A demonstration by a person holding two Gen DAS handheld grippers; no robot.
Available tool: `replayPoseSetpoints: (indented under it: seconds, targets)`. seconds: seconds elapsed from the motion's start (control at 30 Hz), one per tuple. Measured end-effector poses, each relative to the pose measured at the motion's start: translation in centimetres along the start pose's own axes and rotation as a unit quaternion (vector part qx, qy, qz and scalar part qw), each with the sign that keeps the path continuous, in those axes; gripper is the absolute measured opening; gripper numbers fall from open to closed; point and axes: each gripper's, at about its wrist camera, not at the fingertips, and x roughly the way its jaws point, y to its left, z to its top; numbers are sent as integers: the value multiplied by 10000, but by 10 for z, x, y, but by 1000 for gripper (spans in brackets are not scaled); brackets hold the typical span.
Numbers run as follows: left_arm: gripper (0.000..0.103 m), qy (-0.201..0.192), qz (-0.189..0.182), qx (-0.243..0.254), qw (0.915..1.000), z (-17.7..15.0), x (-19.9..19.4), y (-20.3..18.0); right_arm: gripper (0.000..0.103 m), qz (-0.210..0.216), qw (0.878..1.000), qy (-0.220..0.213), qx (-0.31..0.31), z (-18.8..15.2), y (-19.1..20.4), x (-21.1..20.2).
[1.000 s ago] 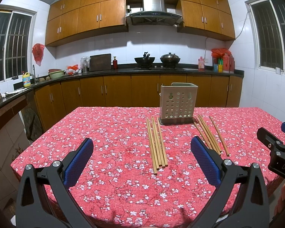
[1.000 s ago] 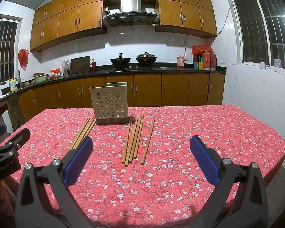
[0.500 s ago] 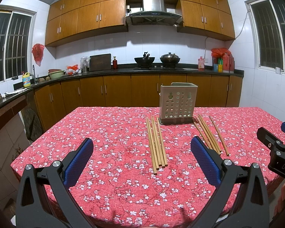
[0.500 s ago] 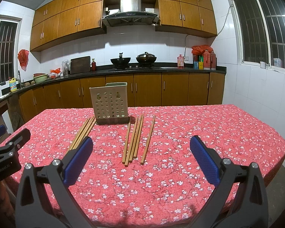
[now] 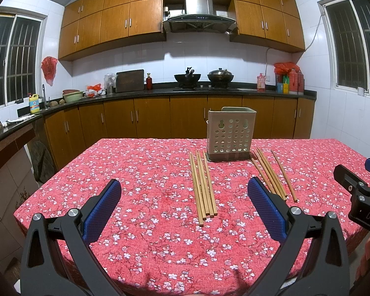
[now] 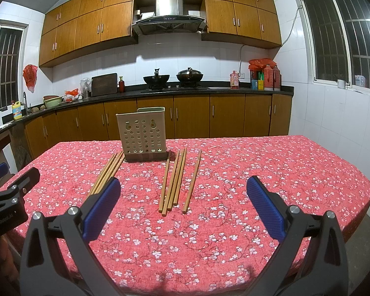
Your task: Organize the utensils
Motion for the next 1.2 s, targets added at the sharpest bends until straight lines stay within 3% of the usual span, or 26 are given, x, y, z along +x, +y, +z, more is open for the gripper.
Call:
replayPoseSetpoints:
  seconds: [0.3, 0.47, 0.73, 0.9, 1.03, 1.2]
  targets:
    - [101, 35, 20, -26, 10000, -3, -2, 4, 99, -35, 10000, 18, 16, 0, -2, 3]
    - [101, 276, 144, -165, 9994, -4, 18, 18, 99, -70, 9995, 244, 181, 0, -10, 20]
    - [101, 1004, 209, -402, 9939, 5, 67, 43, 98, -12, 9893, 1188, 848, 5, -37, 85]
    - [99, 1238, 128, -306, 9918, 6, 92, 47, 66, 90, 9761, 1966, 922, 4, -37, 139]
    - [80, 1473, -70, -89, 9890, 1, 112, 39, 51, 76, 9682, 2354, 845, -1, -34, 174]
    - [65, 1876, -379, -123, 9814, -6, 136, 35, 30, 24, 9581, 2778, 692, -13, -25, 207]
